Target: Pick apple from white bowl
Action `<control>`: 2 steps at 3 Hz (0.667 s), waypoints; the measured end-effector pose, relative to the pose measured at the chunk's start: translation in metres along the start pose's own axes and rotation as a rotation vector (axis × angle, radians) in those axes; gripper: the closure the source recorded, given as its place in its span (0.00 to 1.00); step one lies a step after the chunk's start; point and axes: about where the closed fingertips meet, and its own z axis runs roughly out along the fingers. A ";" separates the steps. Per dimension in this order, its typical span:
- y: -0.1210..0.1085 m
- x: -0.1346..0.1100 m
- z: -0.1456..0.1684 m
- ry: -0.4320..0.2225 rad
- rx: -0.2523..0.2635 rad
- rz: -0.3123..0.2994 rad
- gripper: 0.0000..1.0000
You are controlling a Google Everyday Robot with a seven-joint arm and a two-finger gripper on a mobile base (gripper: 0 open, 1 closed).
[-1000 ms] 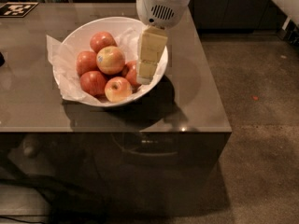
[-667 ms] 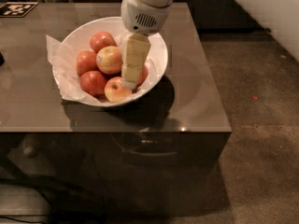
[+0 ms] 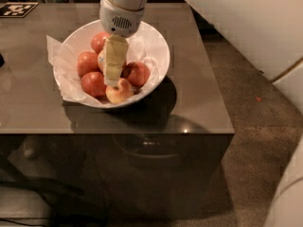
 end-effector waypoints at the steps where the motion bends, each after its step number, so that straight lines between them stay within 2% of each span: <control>1: -0.014 0.035 -0.002 0.039 0.071 0.090 0.00; 2: -0.019 0.036 0.000 0.024 0.056 0.084 0.00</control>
Offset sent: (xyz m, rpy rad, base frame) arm 0.0245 -0.0508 -0.0120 -0.0222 -0.0468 -0.1754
